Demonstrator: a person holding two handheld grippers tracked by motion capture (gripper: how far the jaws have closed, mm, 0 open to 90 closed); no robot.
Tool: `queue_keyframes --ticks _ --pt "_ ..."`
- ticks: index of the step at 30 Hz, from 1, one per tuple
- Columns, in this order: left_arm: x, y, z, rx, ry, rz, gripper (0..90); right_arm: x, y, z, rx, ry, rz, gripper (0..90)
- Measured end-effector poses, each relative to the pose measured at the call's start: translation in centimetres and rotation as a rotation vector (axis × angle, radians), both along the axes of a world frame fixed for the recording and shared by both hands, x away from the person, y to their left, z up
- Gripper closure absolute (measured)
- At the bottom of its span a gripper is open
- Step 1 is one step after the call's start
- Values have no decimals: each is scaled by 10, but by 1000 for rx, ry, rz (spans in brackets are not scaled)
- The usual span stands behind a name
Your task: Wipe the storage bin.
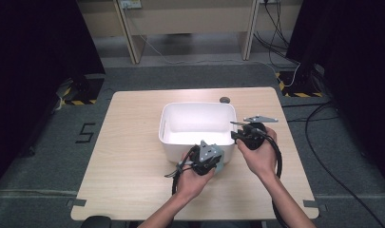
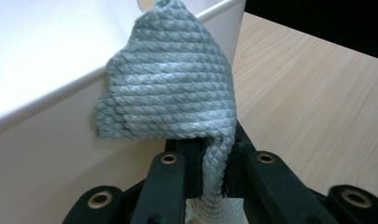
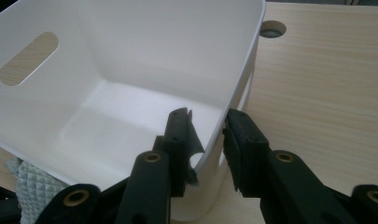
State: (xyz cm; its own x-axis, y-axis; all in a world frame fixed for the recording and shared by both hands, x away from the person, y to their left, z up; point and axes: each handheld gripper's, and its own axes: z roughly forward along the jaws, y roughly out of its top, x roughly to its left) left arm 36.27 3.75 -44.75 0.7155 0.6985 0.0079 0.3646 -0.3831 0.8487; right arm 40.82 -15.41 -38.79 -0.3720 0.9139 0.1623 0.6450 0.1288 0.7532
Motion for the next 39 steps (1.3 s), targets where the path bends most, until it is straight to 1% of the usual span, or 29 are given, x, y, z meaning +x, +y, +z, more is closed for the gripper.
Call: queue_keyframes --ticks 3,6,10,11,15,32,35,39 --pt "-1 0 -1 -9 -2 9 811 0 1 0 -7 -3 4 713" --pt "-1 -1 1 -5 0 10 811 0 1 0 -8 -1 4 713" --pt "-1 -3 4 -10 -5 8 811 -1 2 1 -8 2 -3 715" --pt "-1 -4 7 -17 -6 7 810 0 2 1 -9 2 -4 714" --pt "-2 -5 11 -13 -12 1 810 0 2 1 -6 4 -5 714" --pt "-2 -8 14 -10 -11 -8 809 1 2 1 -1 18 -5 716" --pt "-3 -8 15 -11 -22 -10 808 1 2 1 -1 18 -5 716" --pt "-4 -10 16 -13 -27 -11 808 1 2 1 1 22 -5 716"
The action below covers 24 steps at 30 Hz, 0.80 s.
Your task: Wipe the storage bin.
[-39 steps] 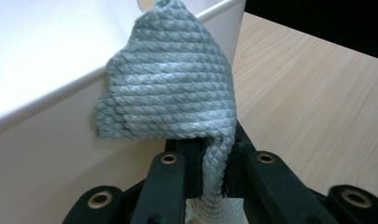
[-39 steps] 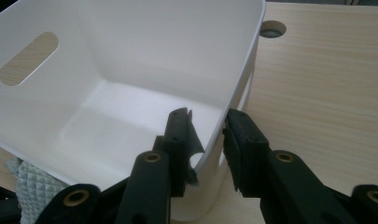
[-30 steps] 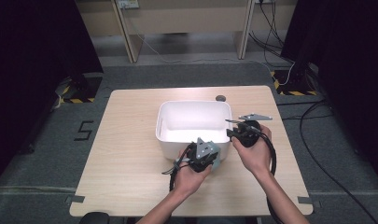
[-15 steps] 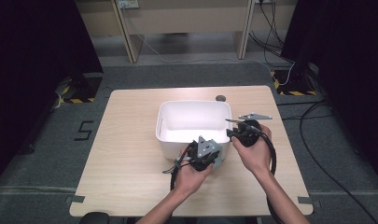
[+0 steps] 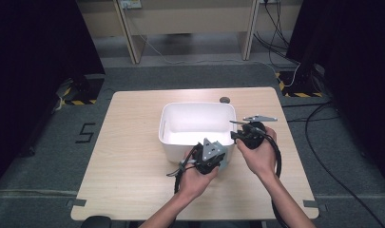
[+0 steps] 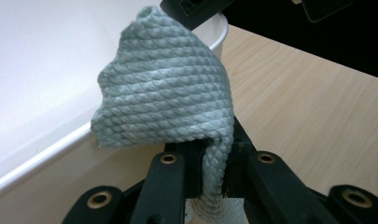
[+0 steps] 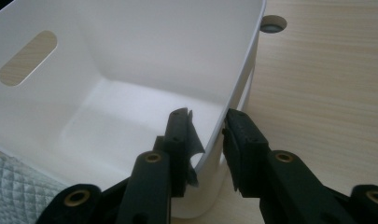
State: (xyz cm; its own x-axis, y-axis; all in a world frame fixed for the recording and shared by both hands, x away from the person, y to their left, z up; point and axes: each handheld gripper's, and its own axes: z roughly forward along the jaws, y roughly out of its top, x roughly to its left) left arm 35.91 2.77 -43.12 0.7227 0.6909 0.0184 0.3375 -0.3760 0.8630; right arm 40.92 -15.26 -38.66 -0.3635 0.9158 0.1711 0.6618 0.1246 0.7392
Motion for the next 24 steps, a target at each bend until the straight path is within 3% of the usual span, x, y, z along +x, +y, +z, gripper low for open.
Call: queue_keyframes --ticks 24 --pt "2 -11 -1 21 -28 -14 808 1 0 0 5 1 -1 711"
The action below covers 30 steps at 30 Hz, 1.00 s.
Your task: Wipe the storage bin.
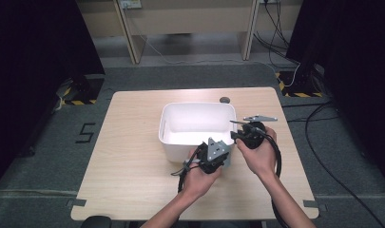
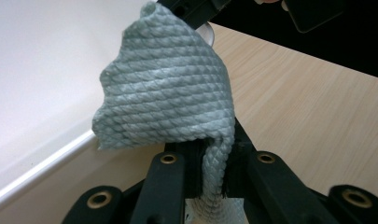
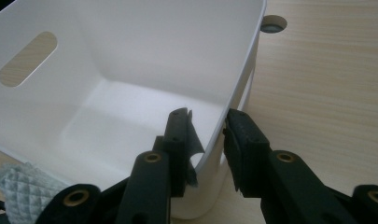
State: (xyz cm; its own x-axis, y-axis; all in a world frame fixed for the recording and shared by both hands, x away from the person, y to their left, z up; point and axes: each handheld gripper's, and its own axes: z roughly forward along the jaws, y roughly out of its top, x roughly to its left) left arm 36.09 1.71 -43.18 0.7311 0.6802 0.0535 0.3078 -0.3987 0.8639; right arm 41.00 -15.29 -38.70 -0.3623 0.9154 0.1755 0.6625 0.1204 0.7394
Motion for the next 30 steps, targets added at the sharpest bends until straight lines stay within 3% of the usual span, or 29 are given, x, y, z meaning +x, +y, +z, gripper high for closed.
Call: queue_keyframes --ticks 17,30 --pt "1 -6 -20 38 -6 -10 809 0 0 0 3 1 1 709" --pt "4 -21 -41 77 -6 -28 808 1 0 0 2 5 2 705"
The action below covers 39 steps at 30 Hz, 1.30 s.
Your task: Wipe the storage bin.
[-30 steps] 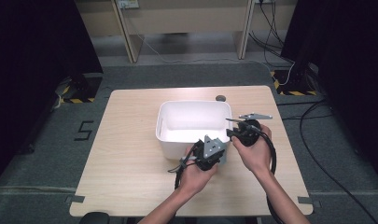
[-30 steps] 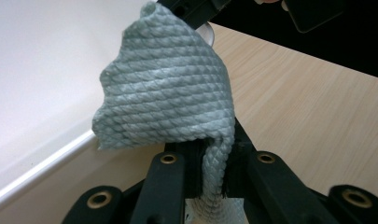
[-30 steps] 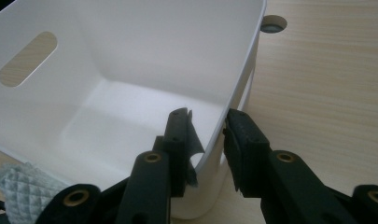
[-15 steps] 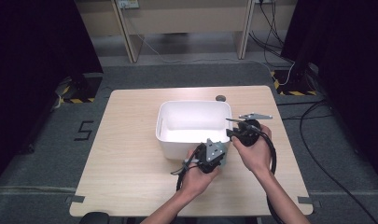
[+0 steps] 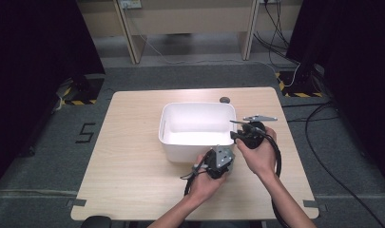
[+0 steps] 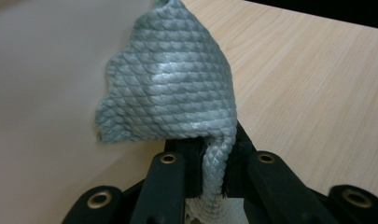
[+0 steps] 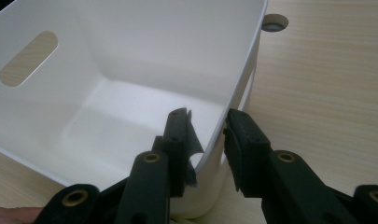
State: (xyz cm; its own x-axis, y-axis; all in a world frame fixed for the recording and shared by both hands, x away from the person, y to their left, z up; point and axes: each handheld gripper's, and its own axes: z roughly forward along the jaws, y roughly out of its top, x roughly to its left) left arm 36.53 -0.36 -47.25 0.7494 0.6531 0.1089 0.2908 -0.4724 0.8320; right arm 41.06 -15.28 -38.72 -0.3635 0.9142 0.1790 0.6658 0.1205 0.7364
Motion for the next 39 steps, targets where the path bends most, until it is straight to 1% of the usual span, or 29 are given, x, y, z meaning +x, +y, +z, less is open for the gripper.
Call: queue_keyframes --ticks 3,4,5,6,11,13,15,16,17,18,20,23,24,25,26,28,31,39 --pt "0 -2 -3 6 0 -1 808 0 0 0 -2 0 1 705" --pt "1 -5 -7 14 -1 0 808 0 0 0 -2 1 1 705" --pt "1 -5 -7 14 -1 0 808 0 0 0 -2 1 1 705" --pt "2 -7 -10 7 -1 1 808 0 0 0 0 2 2 705" --pt "3 -11 -11 8 -2 -1 808 0 0 0 0 3 2 705" --pt "4 -11 -10 0 -6 1 809 0 0 0 -1 2 2 706" --pt "3 -11 -8 2 -11 -4 809 0 0 0 0 1 4 705" --pt "3 -11 -7 -3 -20 1 809 -1 0 0 2 0 3 705" --pt "2 -11 -5 -5 -19 -2 809 -1 0 0 2 -1 5 706" --pt "2 -10 -1 -6 -27 -3 810 0 -1 0 3 -1 5 705" --pt "2 -10 1 -12 -33 -4 810 0 -1 0 4 0 5 705" --pt "1 -9 8 -22 -45 -5 810 0 -1 0 4 0 5 705" --pt "1 -9 12 -31 -51 -7 810 0 -1 0 4 0 4 705" --pt "1 -9 12 -31 -51 -7 810 0 -1 0 4 0 4 705" --pt "0 -8 17 -36 -62 -6 810 0 -1 0 5 1 4 705" --pt "0 -8 19 -32 -66 -7 810 0 -1 0 8 3 4 705" --pt "-1 -6 23 -40 -64 -11 810 0 -1 0 7 3 6 704" --pt "-3 -5 31 -55 -75 -5 810 0 -1 0 8 4 4 704"
